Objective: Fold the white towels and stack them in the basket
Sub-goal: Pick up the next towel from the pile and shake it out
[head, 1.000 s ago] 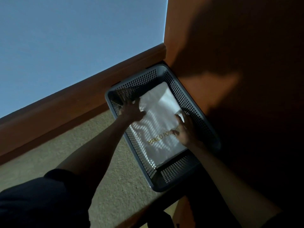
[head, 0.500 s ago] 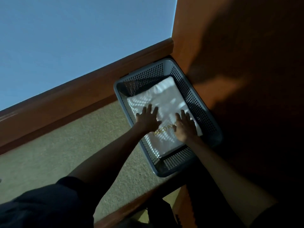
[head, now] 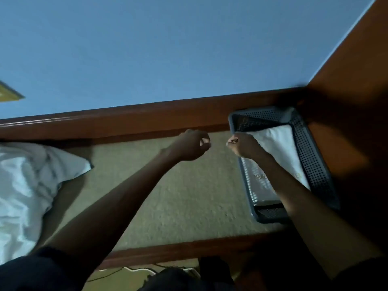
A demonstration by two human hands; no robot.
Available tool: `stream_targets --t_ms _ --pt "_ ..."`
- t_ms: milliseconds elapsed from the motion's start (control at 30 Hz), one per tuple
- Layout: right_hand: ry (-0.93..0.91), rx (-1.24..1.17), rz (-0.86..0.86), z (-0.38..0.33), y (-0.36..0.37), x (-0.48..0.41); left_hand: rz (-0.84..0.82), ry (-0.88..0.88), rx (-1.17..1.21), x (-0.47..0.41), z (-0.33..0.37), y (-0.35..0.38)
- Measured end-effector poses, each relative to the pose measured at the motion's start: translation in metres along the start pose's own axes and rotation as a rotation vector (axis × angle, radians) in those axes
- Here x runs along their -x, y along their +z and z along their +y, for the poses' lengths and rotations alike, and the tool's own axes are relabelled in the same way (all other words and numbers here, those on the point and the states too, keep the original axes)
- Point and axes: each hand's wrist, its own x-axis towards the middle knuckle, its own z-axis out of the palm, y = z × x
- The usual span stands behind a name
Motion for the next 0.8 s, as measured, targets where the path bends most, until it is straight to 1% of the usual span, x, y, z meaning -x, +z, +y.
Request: stream_targets --t_ms 33,100,200,300,467,633,800 --pt "-0.044 0.018 -0.027 -0.031 0.005 0.0 0.035 -0.034 0.011 0.023 -0.02 -0.014" --pt "-0.14 0.033 -0.025 -0.093 0.019 0.002 0.101 -0.087 0.034 0.071 -0.058 -0.038" --pt "-0.243 0.038 -0.054 -0.191 0.051 0.024 0.196 -0.158 0.073 0.15 -0.115 -0.066" --pt "-0.357 0.006 -0.112 -0.279 0.101 0.047 0.25 -0.247 0.085 0.23 -0.174 -0.084" --pt "-0.475 0.032 -0.245 -0.414 0.197 0.096 0.294 -0.357 0.019 0.365 -0.26 -0.11" --pt "-0.583 0.048 -0.305 -0.523 0.273 0.143 0.386 -0.511 0.051 0.48 -0.327 -0.135" --pt "-0.635 0.078 -0.36 -0.596 0.327 0.173 0.467 -0.637 0.079 0.559 -0.381 -0.141"
